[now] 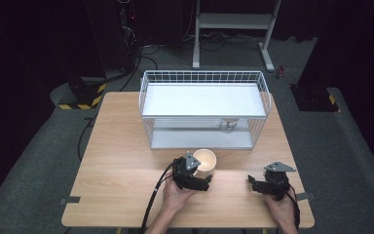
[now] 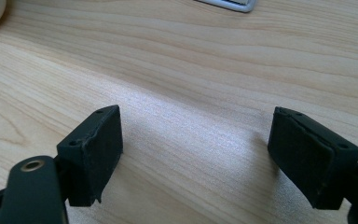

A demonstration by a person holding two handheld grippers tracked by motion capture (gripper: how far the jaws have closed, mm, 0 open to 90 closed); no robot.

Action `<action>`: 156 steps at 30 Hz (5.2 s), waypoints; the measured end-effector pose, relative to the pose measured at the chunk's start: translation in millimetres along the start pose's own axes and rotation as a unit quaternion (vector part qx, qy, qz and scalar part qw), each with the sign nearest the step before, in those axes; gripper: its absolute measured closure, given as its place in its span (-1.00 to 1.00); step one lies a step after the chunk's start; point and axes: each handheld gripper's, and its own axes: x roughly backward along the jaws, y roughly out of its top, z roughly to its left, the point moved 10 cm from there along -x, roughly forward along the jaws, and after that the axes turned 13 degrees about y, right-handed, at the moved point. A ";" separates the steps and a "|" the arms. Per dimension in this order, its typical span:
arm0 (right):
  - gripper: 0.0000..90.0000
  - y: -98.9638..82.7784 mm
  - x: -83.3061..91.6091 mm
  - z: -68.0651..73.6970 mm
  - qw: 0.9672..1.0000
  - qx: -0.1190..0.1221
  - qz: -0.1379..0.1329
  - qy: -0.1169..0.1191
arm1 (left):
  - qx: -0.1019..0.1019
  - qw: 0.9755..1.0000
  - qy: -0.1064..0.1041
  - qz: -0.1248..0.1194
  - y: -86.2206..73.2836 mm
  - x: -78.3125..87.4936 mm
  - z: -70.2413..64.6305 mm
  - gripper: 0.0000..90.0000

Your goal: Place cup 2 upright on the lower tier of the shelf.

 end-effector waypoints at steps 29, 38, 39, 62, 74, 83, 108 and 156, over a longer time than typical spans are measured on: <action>-0.60 0.0 0.0 0.0 1.000 0.000 0.000 0.000 | -0.003 1.000 0.019 -0.021 6.4 -7.7 -2.2 -0.80; -0.60 0.0 0.0 0.0 1.000 0.000 0.000 0.000 | -0.005 0.999 0.023 -0.022 6.7 -7.4 -1.5 -0.79; -0.60 -0.2 0.1 0.2 1.000 -0.002 0.000 0.000 | -0.004 0.999 0.022 -0.022 6.7 -7.3 -1.8 -0.79; -0.60 0.0 0.0 0.0 1.000 0.000 0.000 0.000 | 0.007 0.999 0.036 -0.026 7.9 -4.7 12.4 -0.79; -0.60 0.0 0.0 0.0 1.000 0.000 0.000 0.000 | 0.010 0.998 0.046 -0.033 10.1 -3.7 21.6 -0.79; -0.60 0.0 0.0 0.0 1.000 0.000 0.000 0.000 | 0.019 0.998 0.057 -0.033 12.5 -4.3 32.8 -0.79; -0.60 0.0 0.0 0.0 1.000 0.000 0.000 0.000 | 0.044 0.994 0.095 -0.034 37.5 -11.1 79.2 -0.79; -0.60 0.0 0.0 0.0 1.000 0.000 0.000 0.000 | 0.060 0.990 0.125 -0.020 43.5 -42.6 106.3 -0.83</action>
